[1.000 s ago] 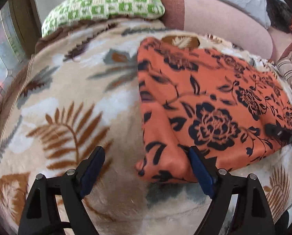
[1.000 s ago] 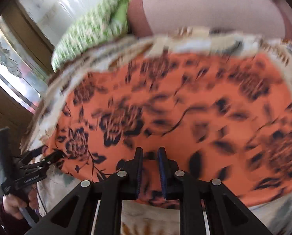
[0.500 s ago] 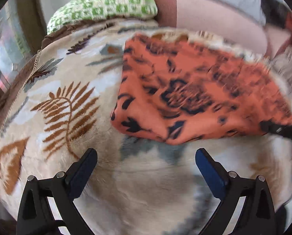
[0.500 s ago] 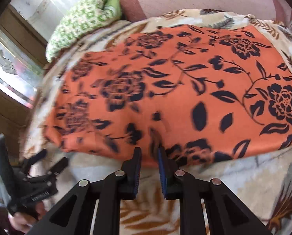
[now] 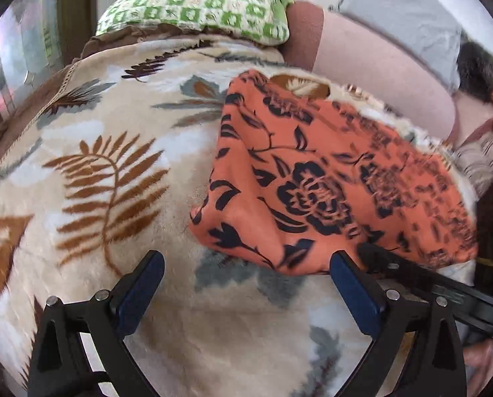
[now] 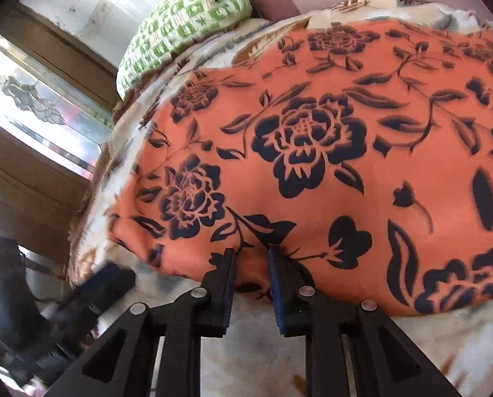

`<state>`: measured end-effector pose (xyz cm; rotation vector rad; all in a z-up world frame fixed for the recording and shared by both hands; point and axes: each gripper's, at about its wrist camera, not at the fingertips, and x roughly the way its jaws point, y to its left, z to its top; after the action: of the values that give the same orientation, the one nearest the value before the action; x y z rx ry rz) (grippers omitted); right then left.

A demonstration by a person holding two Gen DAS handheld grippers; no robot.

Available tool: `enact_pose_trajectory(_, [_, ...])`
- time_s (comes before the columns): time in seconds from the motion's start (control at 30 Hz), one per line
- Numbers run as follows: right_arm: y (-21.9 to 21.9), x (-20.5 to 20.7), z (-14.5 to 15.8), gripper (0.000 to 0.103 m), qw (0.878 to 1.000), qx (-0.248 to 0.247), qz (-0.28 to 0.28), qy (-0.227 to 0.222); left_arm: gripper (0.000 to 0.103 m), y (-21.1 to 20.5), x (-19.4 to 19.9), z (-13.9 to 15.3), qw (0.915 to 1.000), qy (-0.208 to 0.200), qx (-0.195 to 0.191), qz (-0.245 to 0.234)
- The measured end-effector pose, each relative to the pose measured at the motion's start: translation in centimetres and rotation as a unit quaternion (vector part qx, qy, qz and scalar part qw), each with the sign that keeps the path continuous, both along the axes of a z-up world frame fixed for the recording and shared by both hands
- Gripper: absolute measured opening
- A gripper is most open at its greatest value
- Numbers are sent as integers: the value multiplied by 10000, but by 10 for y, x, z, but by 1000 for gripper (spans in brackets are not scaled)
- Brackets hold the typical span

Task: Fold small clothes

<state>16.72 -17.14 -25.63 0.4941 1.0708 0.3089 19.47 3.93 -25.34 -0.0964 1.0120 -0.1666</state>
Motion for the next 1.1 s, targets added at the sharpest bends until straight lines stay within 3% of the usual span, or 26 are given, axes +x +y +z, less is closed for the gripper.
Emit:
enact_pose_trajectory(0.07, [-3, -4, 0, 24, 9999, 78, 34, -73, 100, -8, 9, -17, 9982, 353, 479, -52])
enact_pose_trajectory(0.13, [-8, -10, 4, 23, 9999, 100, 100, -28, 100, -17, 8, -21, 9951, 268, 937, -179])
enact_pose_trajectory(0.2, [-18, -17, 12, 23, 9999, 31, 111, 86, 100, -24, 5, -18, 9938, 213, 1039, -335])
enact_pose_trajectory(0.27, [-39, -29, 21, 23, 9999, 72, -38, 134, 100, -20, 2, -14, 9966, 261, 695, -353])
enact_pose_trajectory(0.37, [-86, -54, 39, 24, 9983, 197, -530, -107, 100, -6, -7, -3, 9993, 223, -158, -272])
enact_pose_trajectory(0.4, [-107, -64, 44, 30, 9963, 253, -811, -162, 100, -4, -9, 0, 9984, 216, -459, -269])
enact_pose_trajectory(0.5, [-159, -93, 50, 82, 9835, 638, -1674, -248, 100, -6, -17, 4, 9910, 260, -1244, -426])
enact_pose_trajectory(0.57, [-188, -112, 48, 82, 9688, 922, -2260, -429, 100, -13, -17, 2, 9845, 391, -1596, -609])
enact_pose_trajectory(0.73, [-219, -115, 28, 82, 9444, 1590, -2853, -370, 100, -24, -12, -8, 9676, 831, -2320, -552])
enact_pose_trajectory(0.93, [-228, -89, -2, 79, 9239, 2021, -3238, -268, 100, -23, 11, -15, 9638, 850, -2516, -248])
enact_pose_trajectory(1.1, [-235, -64, -12, 73, 9181, 1907, -3468, -228, 100, -21, 29, -20, 9590, 816, -2715, -28])
